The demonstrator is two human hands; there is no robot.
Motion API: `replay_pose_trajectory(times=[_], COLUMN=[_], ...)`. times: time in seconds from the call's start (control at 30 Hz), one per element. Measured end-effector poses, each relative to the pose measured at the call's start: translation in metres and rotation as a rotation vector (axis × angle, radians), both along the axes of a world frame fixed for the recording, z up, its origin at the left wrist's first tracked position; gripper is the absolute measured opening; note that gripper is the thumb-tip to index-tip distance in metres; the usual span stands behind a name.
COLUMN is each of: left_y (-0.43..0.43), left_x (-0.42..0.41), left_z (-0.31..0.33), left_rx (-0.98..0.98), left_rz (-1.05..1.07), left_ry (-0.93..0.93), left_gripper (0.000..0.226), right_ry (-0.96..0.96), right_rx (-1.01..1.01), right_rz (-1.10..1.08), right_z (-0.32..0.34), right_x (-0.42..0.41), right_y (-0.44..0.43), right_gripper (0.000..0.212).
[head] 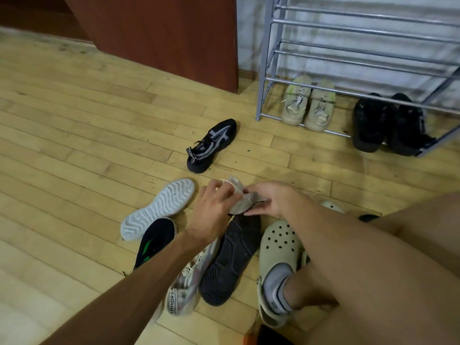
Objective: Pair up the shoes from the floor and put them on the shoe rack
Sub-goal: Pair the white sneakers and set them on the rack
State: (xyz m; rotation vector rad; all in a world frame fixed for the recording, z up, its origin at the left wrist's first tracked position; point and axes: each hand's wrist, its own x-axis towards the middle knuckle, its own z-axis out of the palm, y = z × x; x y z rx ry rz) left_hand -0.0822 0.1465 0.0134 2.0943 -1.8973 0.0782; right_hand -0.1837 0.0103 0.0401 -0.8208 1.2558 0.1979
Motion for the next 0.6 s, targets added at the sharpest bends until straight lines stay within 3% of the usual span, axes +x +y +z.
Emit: replay_pose_trajectory(times=[0.13,0.23,0.33,0.43,0.47,0.6], left_y=[-0.002,-0.009,-0.022,-0.032,-0.036,-0.055], left_x=[0.005,0.014,0.026,0.028,0.027,0.015], left_z=[0.036,0.08,0.122,0.164,0.178,0.232], left_rx=[0.041,0.049,0.049,0.277,0.326,0.336], left_rz=[0.048,0.261,0.476,0.482,0.444,0.314], left_ry=[0.145,0.665,0.82,1.209,1.257,1.146], left_gripper=[0.065,0.056,0.048,0.038,0.034,0.033], right_ry=[-0.107,-0.197,-0.308,-0.423,-0.444,-0.55], right_rx=[-0.177,-0.35,-0.47,-0.569,-0.618,-0.715], right_rz=[-0.11,-0.201,-0.187,-0.125,-0.105,-0.076], right_z=[0.027,0.056,0.095,0.134,0.147,0.195], right_x=[0.011,0.016,0.007,-0.007,-0.012,-0.032], right_y=[0.002,0.0,-0.009,-0.02,-0.023,-0.038], right_gripper=[0.043,0.058,0.064,0.061,0.06,0.059])
